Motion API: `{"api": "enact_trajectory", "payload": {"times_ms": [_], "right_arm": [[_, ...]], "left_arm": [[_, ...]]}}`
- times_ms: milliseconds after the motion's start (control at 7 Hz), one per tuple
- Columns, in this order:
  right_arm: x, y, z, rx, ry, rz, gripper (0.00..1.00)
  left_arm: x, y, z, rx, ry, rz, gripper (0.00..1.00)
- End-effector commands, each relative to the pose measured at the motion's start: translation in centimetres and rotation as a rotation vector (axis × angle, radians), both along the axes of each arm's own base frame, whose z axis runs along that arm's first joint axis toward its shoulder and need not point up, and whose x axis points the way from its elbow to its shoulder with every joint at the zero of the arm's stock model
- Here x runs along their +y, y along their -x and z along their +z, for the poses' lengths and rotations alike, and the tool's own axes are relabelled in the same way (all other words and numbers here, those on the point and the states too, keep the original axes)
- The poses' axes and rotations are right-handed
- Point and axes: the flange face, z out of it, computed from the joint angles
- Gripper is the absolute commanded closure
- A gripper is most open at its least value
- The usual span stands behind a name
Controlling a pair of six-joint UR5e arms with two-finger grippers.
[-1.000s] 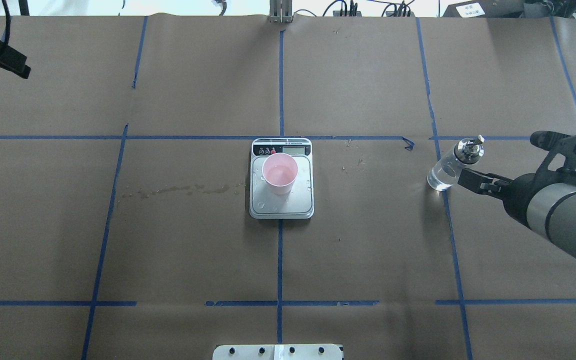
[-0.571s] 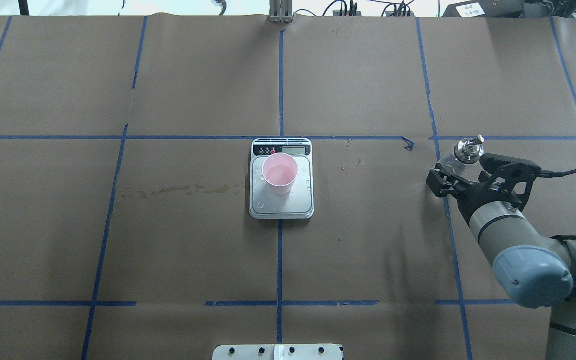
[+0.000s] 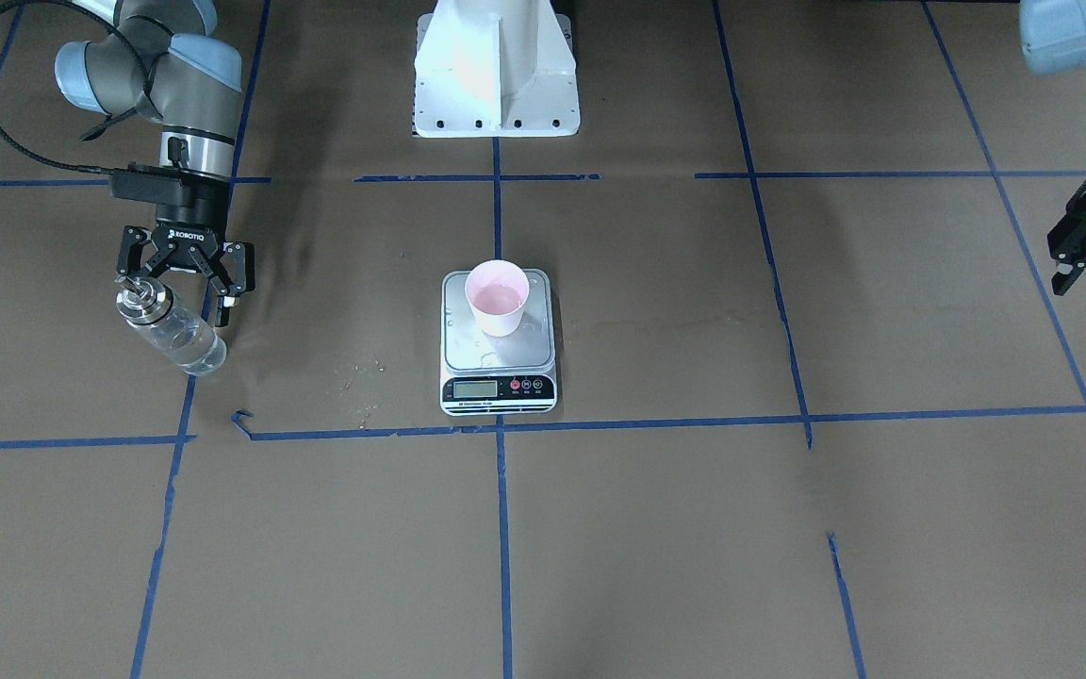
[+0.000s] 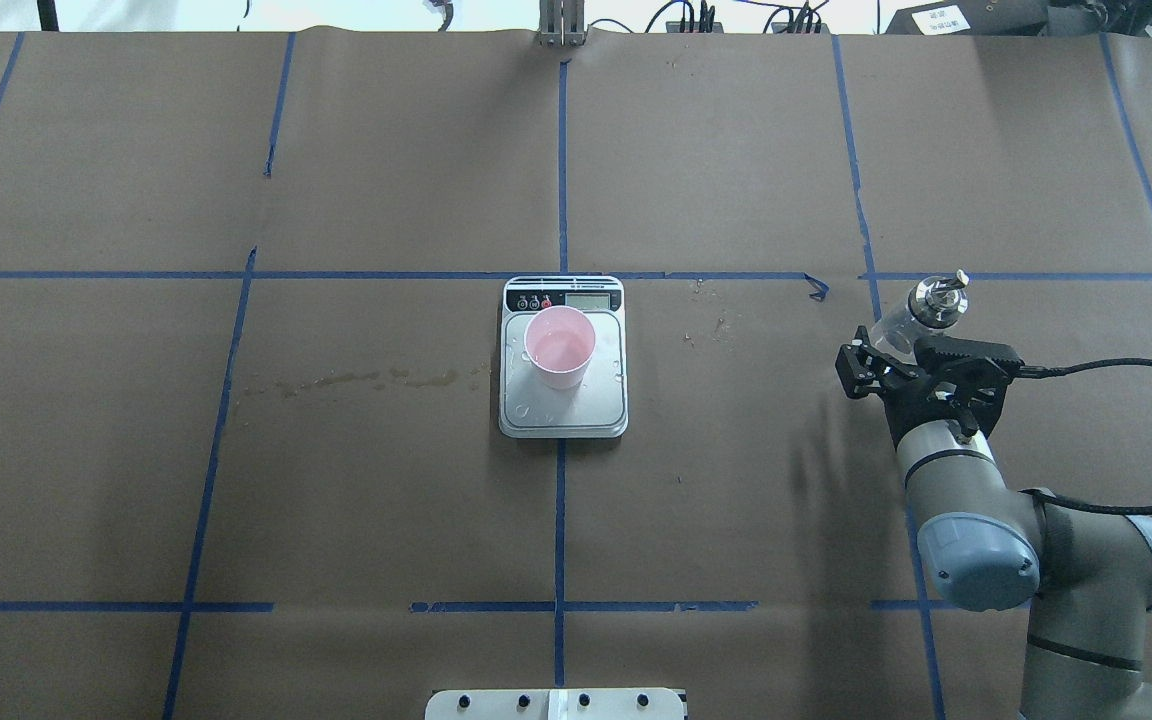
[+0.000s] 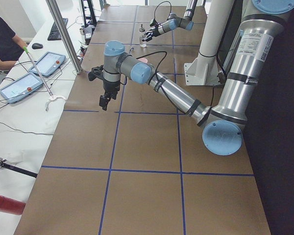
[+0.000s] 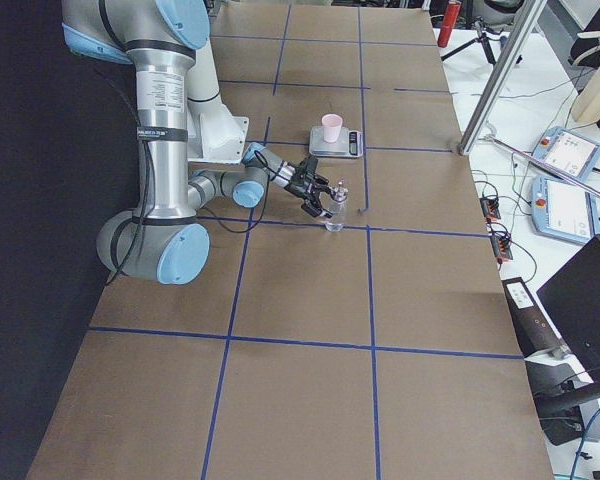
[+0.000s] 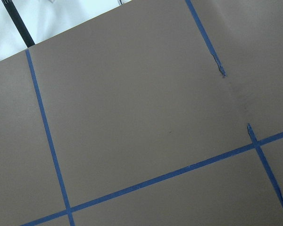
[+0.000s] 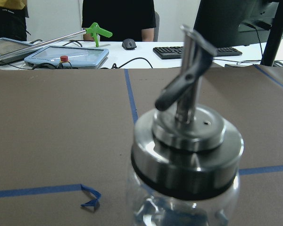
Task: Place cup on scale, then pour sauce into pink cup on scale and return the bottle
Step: 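Grasp the glass sauce dispenser with the right gripper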
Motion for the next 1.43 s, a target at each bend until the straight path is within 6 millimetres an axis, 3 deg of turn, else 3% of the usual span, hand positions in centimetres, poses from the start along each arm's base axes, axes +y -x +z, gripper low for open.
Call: {"api": "enact_trajectory", "payload": {"times_ms": [0, 571, 714, 857, 1000, 1286], "right_arm": [[-1.2, 1.4, 0.6, 0.032, -0.024, 0.027, 0.0], [-3.1, 1.1, 0.3, 0.069, -0.033, 0.044, 0.07], [-3.0, 1.2, 0.2, 0.065, -0.033, 0.044, 0.66], [-3.1, 1.1, 0.2, 0.071, -0.034, 0.04, 1.0], [-3.4, 0.7, -1.1, 0.077, -0.045, 0.026, 1.0], [-3.8, -3.1, -7.2, 0.08, -0.078, -0.068, 1.0]], "left_arm": [[0.0, 0.0, 0.0, 0.0, 0.0, 0.001, 0.0], [-0.3, -0.2, 0.0, 0.003, 0.007, -0.004, 0.0], [-0.5, -0.3, 0.2, 0.001, 0.013, -0.004, 0.0], [-0.5, -0.3, 0.2, 0.003, 0.015, -0.004, 0.0], [-0.6, -0.3, 0.1, 0.005, 0.014, -0.004, 0.0], [-0.5, -0.2, 0.2, 0.006, 0.013, 0.0, 0.0]]}}
